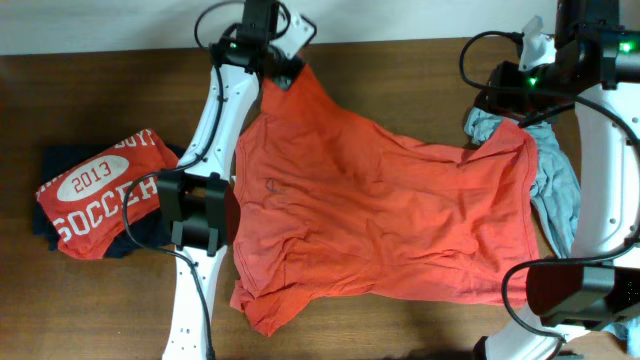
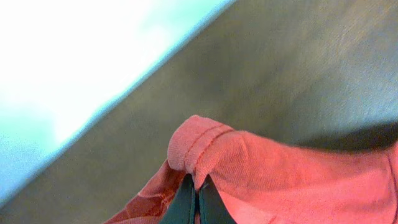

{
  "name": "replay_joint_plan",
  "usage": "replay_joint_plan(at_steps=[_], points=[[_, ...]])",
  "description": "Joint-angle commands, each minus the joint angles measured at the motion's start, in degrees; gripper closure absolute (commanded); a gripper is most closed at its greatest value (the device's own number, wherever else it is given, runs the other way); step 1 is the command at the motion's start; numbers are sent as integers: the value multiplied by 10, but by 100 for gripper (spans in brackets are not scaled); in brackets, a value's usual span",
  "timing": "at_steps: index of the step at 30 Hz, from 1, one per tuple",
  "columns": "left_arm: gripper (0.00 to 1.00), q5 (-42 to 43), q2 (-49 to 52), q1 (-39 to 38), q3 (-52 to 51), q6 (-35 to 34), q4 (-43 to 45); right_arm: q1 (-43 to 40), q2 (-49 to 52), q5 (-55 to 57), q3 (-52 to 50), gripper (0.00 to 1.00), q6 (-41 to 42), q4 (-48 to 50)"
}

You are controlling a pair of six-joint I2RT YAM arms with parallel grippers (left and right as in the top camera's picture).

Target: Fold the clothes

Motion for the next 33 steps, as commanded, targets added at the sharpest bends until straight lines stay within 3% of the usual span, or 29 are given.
replay_joint_plan(at_steps=[1, 6, 8, 10, 11, 12, 17, 19, 21, 22, 24, 25, 27, 33], points=[[100, 75, 6, -1, 6, 3, 22, 5, 0, 3, -2, 60, 0, 2], [87, 83, 43, -10, 5, 3, 66, 5, 0, 3, -2, 60, 0, -4], [67, 73, 48, -10, 5, -4, 65, 5, 0, 3, -2, 60, 0, -7], [29, 26, 47, -7, 6, -30, 63, 5, 0, 3, -2, 60, 0, -11], [13, -3, 43, -5, 9, -39, 57, 5, 0, 3, -2, 60, 0, -11], [4, -21, 40, -4, 13, -40, 47, 5, 0, 3, -2, 60, 0, -12], [1, -56, 9, 12, 37, -40, -62, 5, 0, 3, -2, 60, 0, -11], [2, -56, -3, 15, 39, -40, -116, 5, 0, 3, -2, 60, 0, -11], [16, -57, -6, 16, 39, -40, -172, 5, 0, 3, -2, 60, 0, -10], [28, -57, -6, 17, 39, -40, -197, 5, 0, 3, -2, 60, 0, -9], [62, -56, 0, 17, 38, -40, -233, 5, 0, 3, -2, 60, 0, -7], [83, -56, 5, 18, 38, -40, -251, 5, 0, 3, -2, 60, 0, -7], [98, -56, 16, 20, 38, -40, -265, 5, 0, 3, -2, 60, 0, -7], [99, -47, 64, 21, 37, -40, -277, 5, 0, 3, -2, 60, 0, -7]])
